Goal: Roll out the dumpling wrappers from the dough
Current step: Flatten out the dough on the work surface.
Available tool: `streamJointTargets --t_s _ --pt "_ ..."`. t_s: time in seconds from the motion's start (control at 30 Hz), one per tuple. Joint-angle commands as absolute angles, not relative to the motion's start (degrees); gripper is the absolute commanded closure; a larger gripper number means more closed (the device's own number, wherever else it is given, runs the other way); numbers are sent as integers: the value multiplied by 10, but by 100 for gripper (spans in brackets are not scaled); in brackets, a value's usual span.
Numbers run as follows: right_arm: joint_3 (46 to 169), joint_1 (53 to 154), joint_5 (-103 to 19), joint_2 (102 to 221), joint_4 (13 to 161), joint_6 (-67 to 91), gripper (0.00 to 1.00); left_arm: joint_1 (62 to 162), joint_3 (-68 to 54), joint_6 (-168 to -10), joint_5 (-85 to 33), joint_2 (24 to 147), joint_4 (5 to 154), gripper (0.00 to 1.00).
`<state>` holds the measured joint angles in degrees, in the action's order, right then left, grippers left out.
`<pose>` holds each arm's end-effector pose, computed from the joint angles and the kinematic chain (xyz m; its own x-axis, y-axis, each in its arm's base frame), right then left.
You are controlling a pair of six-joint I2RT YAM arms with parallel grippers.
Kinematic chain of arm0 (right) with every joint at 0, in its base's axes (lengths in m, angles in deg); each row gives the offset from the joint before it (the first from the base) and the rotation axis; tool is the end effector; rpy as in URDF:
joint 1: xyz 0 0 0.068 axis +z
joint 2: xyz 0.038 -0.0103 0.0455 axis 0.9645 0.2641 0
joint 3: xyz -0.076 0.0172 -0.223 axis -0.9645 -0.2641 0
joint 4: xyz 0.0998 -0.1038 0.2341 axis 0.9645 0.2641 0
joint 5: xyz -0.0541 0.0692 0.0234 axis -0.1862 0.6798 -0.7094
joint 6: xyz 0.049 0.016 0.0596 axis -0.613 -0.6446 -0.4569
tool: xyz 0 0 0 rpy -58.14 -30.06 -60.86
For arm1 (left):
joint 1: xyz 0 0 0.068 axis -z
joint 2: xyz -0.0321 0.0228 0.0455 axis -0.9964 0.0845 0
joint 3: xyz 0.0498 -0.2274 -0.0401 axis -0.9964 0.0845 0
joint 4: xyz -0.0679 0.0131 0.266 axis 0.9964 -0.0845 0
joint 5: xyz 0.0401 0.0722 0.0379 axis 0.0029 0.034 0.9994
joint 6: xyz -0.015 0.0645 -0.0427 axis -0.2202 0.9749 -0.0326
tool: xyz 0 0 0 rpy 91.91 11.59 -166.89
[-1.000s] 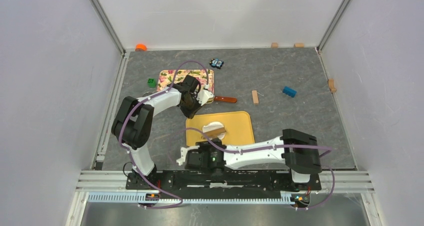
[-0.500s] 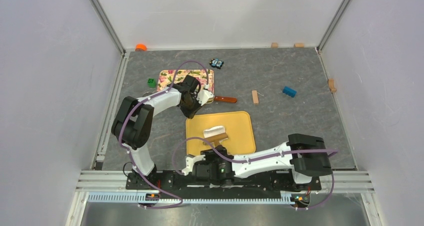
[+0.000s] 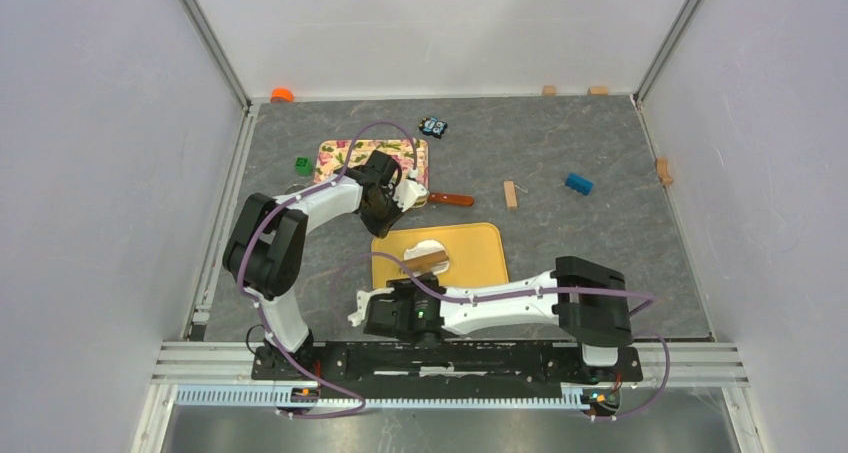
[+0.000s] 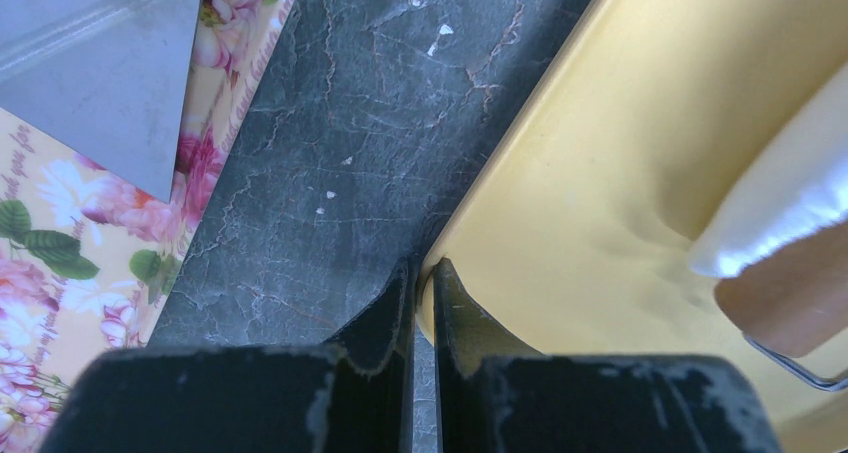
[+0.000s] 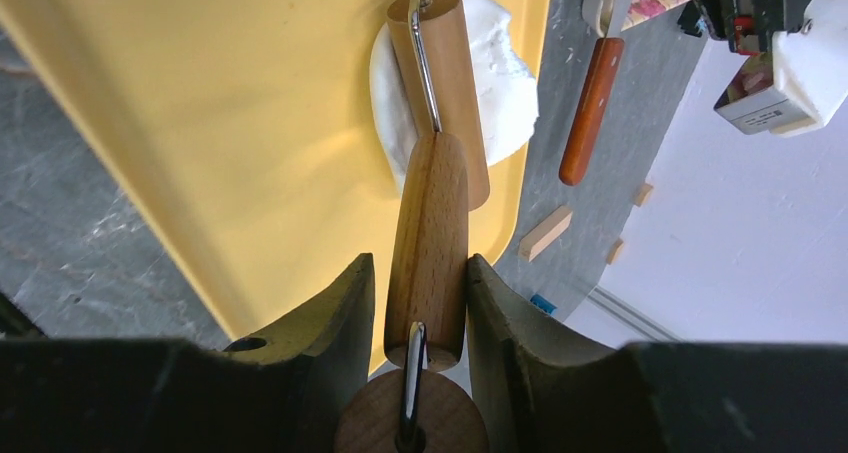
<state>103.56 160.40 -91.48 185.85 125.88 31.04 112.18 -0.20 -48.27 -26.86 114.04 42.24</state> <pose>0.0721 0.3601 0.1188 0.0867 -0.9851 -0.1483 -0.7262 0.0394 -0.6864 0.3104 -0.1706 0.0838 -0.5021 0.8024 -0.3226 0.8469 0.5318 0.0047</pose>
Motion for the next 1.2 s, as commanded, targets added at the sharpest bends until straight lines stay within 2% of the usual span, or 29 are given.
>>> streamJointTargets --t_s 0.0,0.3,0.4,0.73,1.17 --pt "1007 1603 -702 1897 1251 290 100 1132 37 -478 -285 1195 456 98" --pt "908 1672 -658 1830 1259 151 100 1133 37 -478 -285 1195 456 98" --pt "901 1661 -682 1827 1256 166 100 1133 37 -478 -285 1196 456 98" --pt "1000 1593 -725 1882 1248 275 100 1133 37 -476 -286 1196 456 98" --pt "896 1679 -667 1829 1266 123 100 1133 37 -476 -286 1195 455 98"
